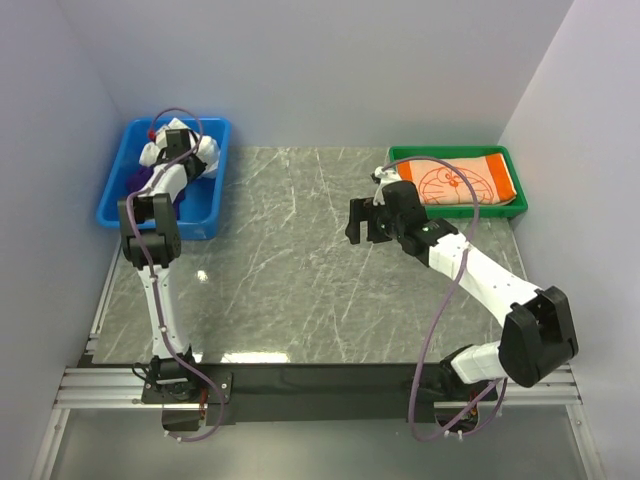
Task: Fold and stack the towels
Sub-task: Grab crumpled towel, then move the towel to the center of the board
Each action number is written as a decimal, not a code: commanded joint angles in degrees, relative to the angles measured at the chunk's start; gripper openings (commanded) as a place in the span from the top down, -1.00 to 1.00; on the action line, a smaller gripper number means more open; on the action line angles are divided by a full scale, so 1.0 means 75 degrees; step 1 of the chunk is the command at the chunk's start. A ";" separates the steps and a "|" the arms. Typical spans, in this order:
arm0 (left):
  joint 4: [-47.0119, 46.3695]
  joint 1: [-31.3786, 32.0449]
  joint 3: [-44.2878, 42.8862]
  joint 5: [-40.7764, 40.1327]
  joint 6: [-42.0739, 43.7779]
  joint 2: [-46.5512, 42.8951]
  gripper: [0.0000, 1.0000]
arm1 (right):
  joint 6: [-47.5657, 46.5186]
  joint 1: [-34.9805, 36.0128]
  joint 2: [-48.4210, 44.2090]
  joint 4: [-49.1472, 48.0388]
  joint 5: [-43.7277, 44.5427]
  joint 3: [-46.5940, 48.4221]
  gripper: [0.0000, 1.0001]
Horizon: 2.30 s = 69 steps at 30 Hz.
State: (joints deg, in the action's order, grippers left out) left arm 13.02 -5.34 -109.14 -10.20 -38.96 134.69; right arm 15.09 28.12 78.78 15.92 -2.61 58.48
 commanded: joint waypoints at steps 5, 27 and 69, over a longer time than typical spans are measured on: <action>-0.0857 -0.0026 -0.0049 -0.0023 0.0401 -0.1703 0.99 | -0.0301 0.0071 -0.0613 -0.0026 0.0336 -0.0063 -0.90; -0.0539 0.1659 -0.3506 0.3735 0.0145 -0.5302 0.99 | -0.0044 0.0071 -0.2967 -0.1044 0.0899 -0.0929 -0.87; 0.0387 0.4545 0.9043 0.0095 -0.1273 -0.9088 -0.63 | -0.1274 0.2953 0.0402 0.0326 0.0781 -0.0064 -0.48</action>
State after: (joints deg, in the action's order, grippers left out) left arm 18.50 30.02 -43.35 -7.38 -44.12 66.13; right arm 7.49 46.70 78.56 15.68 0.82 53.93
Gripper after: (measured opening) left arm 0.831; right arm 0.756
